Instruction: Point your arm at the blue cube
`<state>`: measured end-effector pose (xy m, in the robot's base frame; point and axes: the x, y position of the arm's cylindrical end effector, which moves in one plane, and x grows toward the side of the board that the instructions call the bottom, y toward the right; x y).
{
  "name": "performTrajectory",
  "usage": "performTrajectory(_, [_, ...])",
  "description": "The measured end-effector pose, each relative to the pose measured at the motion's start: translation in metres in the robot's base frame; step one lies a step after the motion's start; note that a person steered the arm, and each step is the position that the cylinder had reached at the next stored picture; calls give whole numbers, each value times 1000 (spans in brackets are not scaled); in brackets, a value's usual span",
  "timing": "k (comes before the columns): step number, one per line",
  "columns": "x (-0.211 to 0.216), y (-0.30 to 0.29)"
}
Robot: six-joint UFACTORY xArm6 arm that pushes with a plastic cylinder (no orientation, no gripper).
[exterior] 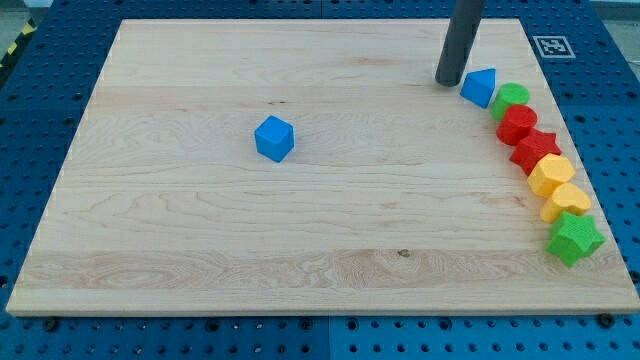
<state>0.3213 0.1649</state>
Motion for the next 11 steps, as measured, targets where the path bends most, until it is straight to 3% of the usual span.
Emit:
performTrajectory(1, [12, -27])
performTrajectory(4, [20, 9])
performTrajectory(7, [28, -53])
performTrajectory(10, [187, -133])
performTrajectory(11, [210, -208])
